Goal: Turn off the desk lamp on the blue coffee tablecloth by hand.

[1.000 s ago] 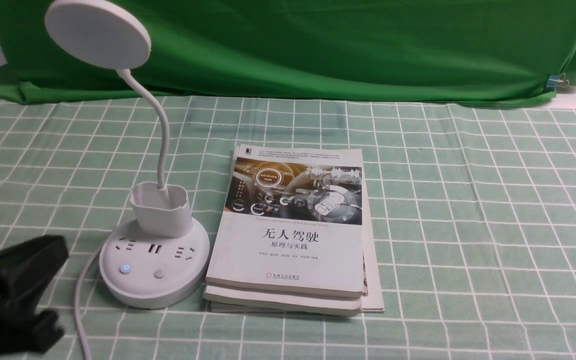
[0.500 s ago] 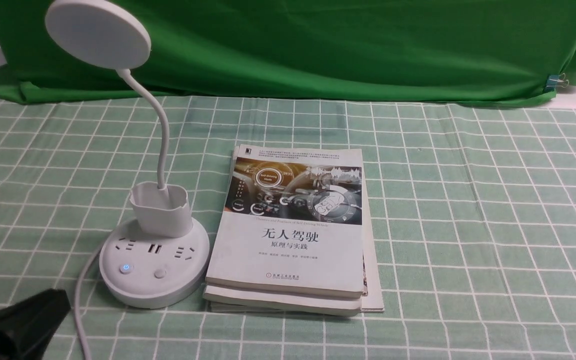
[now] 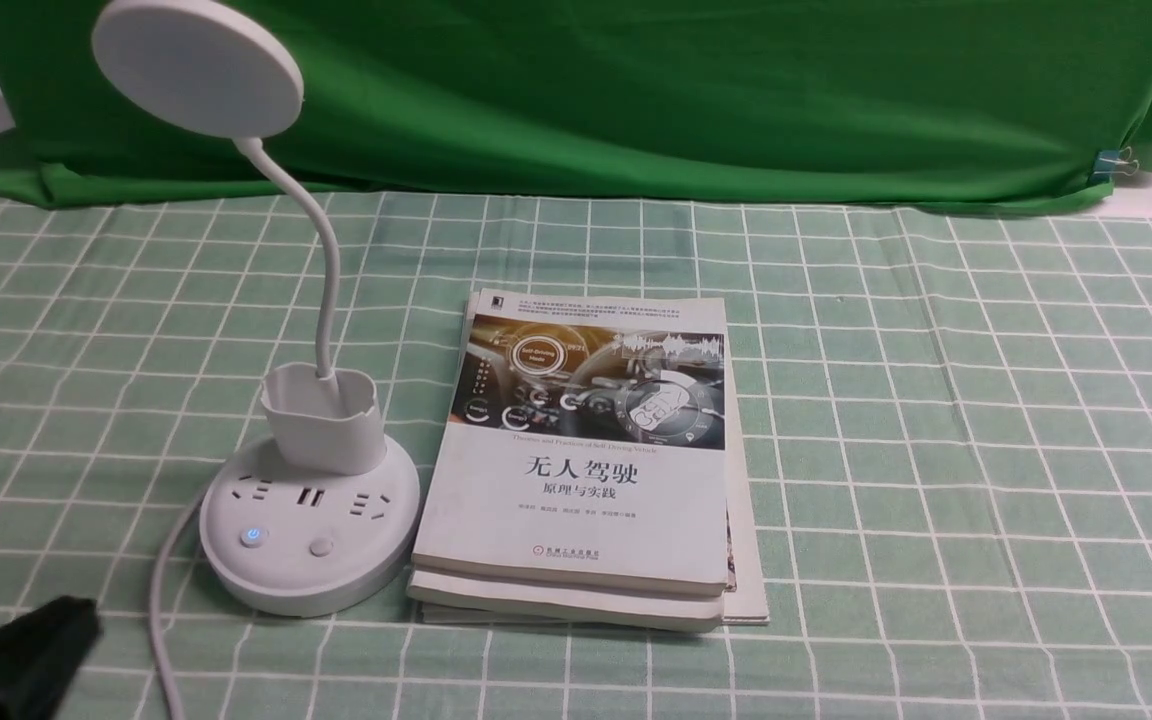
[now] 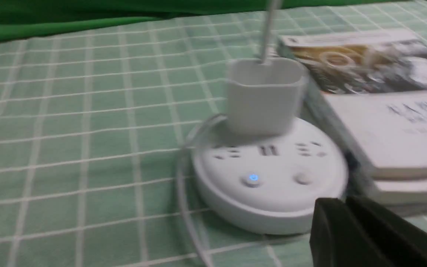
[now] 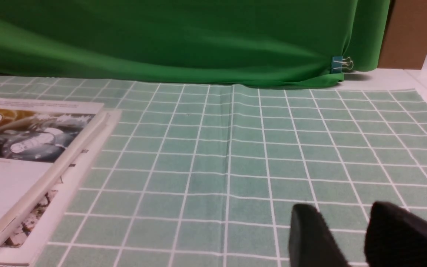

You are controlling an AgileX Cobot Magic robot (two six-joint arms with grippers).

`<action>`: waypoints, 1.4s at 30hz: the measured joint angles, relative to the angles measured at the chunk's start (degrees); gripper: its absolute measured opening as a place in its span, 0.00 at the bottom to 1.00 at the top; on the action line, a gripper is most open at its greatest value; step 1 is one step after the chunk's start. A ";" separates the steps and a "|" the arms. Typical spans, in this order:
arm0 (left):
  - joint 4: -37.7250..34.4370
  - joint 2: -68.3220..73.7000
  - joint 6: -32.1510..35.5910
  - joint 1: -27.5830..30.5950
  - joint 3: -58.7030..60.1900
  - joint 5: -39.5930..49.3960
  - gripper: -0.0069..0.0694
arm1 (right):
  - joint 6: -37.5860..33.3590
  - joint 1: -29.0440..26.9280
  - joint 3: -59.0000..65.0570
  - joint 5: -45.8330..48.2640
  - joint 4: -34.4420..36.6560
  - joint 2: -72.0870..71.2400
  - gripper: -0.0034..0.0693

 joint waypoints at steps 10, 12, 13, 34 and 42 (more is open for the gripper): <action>-5.01 -13.94 0.00 12.92 3.93 3.04 0.12 | 0.00 0.00 0.00 0.00 0.00 0.00 0.38; -5.38 -15.90 0.00 13.12 3.93 5.13 0.12 | 0.00 0.00 0.00 0.00 0.00 0.00 0.38; -5.43 -16.59 0.00 13.16 3.93 6.50 0.12 | 0.00 0.00 0.00 0.00 0.00 0.00 0.38; -5.74 -17.29 0.00 13.18 3.93 10.71 0.12 | 0.00 0.00 0.00 0.04 0.00 0.00 0.38; -5.74 -17.29 -0.12 13.18 3.93 10.71 0.12 | 0.00 0.00 0.00 0.04 0.00 0.00 0.38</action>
